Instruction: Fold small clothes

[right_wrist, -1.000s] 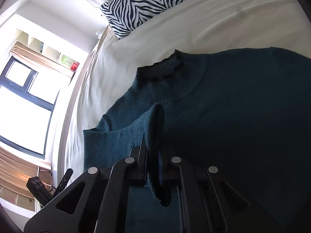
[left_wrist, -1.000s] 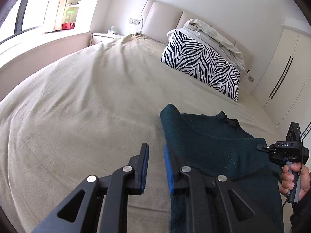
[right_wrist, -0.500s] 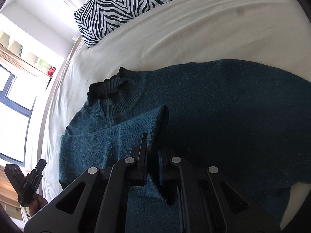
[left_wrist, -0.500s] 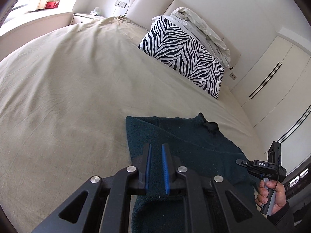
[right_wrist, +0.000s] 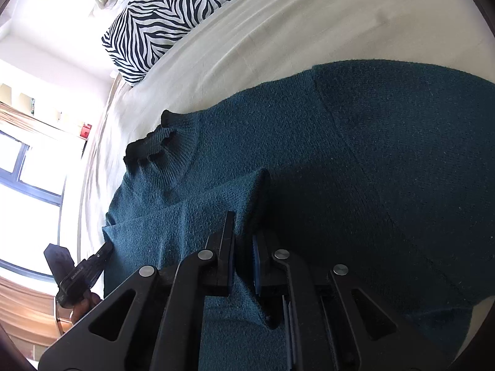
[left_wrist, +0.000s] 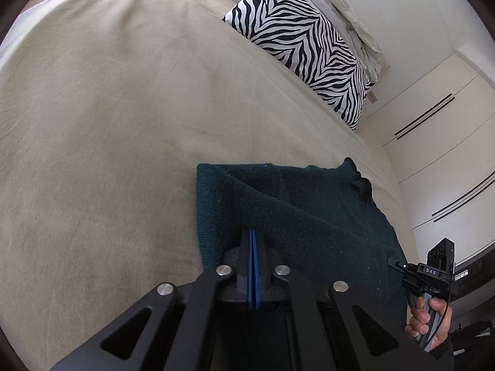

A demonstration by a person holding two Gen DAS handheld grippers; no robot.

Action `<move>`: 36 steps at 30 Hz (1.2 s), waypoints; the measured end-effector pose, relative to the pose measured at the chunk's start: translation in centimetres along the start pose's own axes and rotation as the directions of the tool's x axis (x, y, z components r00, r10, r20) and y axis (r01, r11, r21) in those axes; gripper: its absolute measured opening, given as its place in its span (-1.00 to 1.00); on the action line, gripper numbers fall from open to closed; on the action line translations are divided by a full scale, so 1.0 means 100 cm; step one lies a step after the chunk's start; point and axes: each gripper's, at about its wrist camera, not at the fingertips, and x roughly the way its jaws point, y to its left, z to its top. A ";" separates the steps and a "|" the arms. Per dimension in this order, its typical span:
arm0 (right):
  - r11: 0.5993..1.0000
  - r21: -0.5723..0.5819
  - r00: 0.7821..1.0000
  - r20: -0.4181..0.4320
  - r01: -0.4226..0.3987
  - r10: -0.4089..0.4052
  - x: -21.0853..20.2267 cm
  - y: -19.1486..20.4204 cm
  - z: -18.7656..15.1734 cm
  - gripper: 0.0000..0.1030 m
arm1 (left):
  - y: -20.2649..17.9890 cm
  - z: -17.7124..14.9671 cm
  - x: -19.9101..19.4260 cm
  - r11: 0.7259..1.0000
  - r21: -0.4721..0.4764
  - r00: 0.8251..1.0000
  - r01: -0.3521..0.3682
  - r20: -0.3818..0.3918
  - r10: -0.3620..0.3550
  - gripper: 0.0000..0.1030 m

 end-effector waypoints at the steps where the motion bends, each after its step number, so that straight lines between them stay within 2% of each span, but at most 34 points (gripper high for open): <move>1: 1.000 0.011 1.000 0.003 -0.010 0.010 -0.002 -0.004 -0.001 -0.83 | 0.001 0.002 0.001 1.000 -0.002 1.000 0.009 -0.003 -0.009 -0.93; 5: 0.997 0.072 1.000 0.015 -0.014 0.013 -0.014 -0.016 -0.003 -0.78 | -0.003 0.012 -0.001 1.000 0.023 1.000 0.015 -0.012 -0.014 -0.91; 8: 0.998 0.055 0.993 0.106 0.041 -0.046 -0.039 -0.009 -0.010 -0.62 | -0.006 0.020 -0.006 0.999 0.027 0.999 0.030 0.015 -0.030 -0.66; 10: 1.000 0.031 0.992 0.129 -0.001 -0.003 -0.048 0.002 -0.016 -0.57 | -0.004 0.025 -0.005 0.999 0.017 0.999 0.032 0.020 -0.032 -0.58; 12: 0.999 -0.017 0.993 0.106 -0.049 0.050 -0.044 0.020 -0.021 -0.57 | -0.003 0.026 0.003 0.999 0.017 0.999 0.036 -0.002 -0.036 -0.58; 14: 0.993 -0.069 0.995 0.039 -0.092 0.095 -0.027 0.039 -0.028 -0.57 | -0.001 0.023 0.005 0.999 0.023 0.999 0.040 -0.001 -0.040 -0.59; 17: 0.991 -0.084 0.994 -0.045 -0.107 0.104 0.007 0.050 -0.040 -0.57 | -0.001 0.014 -0.003 0.998 0.012 0.998 0.061 -0.003 -0.061 -0.59; 19: 0.992 -0.049 0.992 -0.050 -0.118 0.115 0.022 0.043 -0.047 -0.57 | -0.005 0.001 -0.010 0.997 0.043 0.998 0.066 -0.016 -0.066 -0.59; 22: 0.977 0.001 0.977 -0.008 -0.212 0.212 0.023 0.027 -0.051 -0.58 | -0.016 -0.023 -0.022 0.992 0.111 0.998 0.054 -0.029 -0.051 -0.59; 24: 0.971 0.024 0.971 0.000 -0.238 0.238 0.019 0.020 -0.053 -0.58 | -0.020 -0.037 -0.031 0.989 0.135 0.998 0.057 -0.033 -0.053 -0.58; 31: 0.969 0.047 0.970 0.052 -0.241 0.238 -0.004 -0.001 -0.067 -0.57 | -0.024 -0.071 -0.051 0.977 0.213 0.999 0.007 -0.035 0.000 -0.59; 36: 0.972 0.078 0.972 0.099 -0.223 0.215 -0.043 -0.030 -0.089 -0.57 | -0.020 -0.081 -0.070 0.978 0.208 0.999 -0.030 -0.022 0.035 -0.58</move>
